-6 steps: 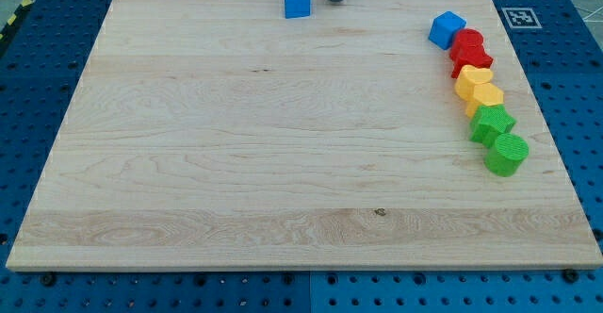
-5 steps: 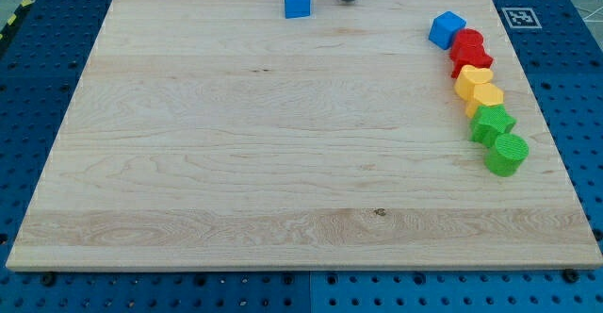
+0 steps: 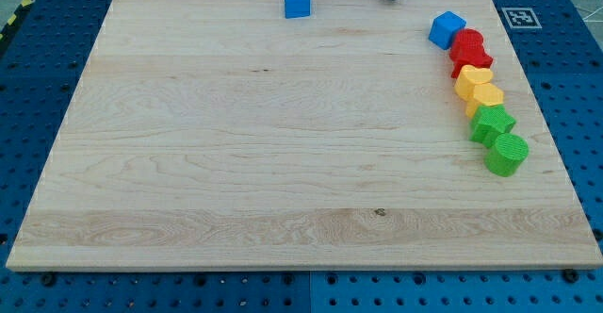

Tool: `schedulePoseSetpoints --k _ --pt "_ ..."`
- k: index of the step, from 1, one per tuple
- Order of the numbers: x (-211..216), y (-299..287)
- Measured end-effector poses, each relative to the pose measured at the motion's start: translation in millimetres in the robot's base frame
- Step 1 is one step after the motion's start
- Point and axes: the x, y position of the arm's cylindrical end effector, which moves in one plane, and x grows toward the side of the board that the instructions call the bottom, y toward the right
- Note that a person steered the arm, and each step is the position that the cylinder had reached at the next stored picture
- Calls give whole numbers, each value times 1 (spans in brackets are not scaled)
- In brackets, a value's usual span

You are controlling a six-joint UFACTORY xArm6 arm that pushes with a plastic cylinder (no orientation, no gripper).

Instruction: Move the blue triangle to the top left

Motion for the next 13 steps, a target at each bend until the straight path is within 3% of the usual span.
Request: schedulePoseSetpoints --k 3,5,10,13 --pt "0 46" --pt "0 42" --pt "41 -79" --pt "26 -156"
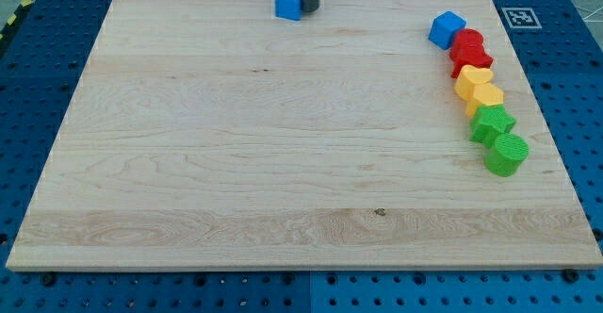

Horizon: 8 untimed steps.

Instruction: Move the blue triangle to the top left

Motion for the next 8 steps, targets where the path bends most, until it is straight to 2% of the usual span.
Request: schedulePoseSetpoints --k 4,8 --pt "5 -92" --pt "15 -160"
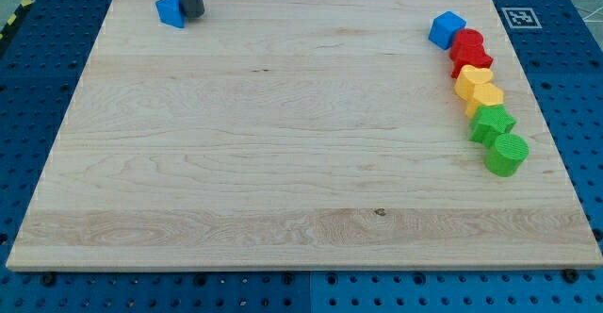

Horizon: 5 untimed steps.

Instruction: Move the blue triangle to the top left

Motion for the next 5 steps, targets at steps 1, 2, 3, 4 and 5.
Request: schedulePoseSetpoints --k 1,2,3,4,5 --pt "0 0" --pt "3 -2" --pt "9 -2" --pt "14 -3" --pt "17 -13"
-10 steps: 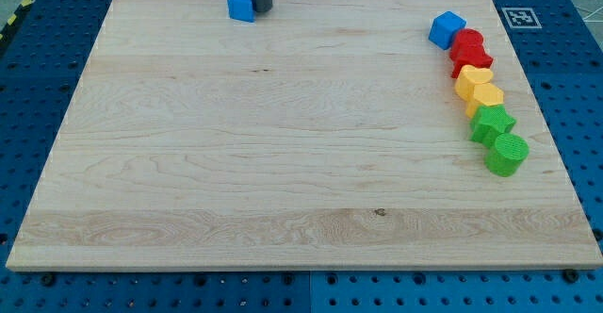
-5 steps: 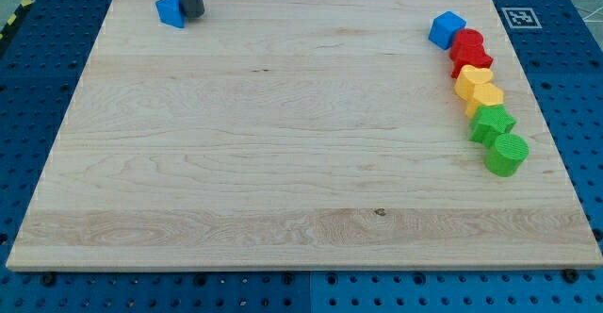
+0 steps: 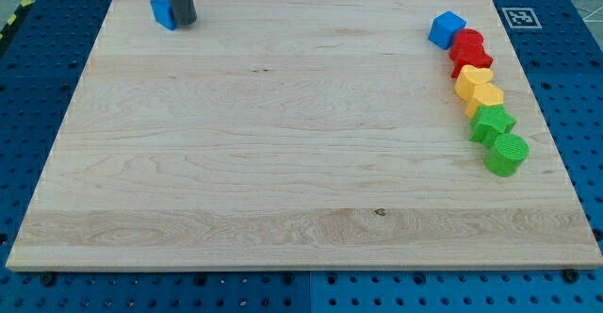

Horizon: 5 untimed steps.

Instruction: Move the blue triangle to the top left

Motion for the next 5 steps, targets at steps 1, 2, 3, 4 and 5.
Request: schedulePoseSetpoints --k 1,2,3,4,5 --pt "0 -18" --pt "0 -28" --pt "5 -28" --pt "17 -38" --pt "25 -49"
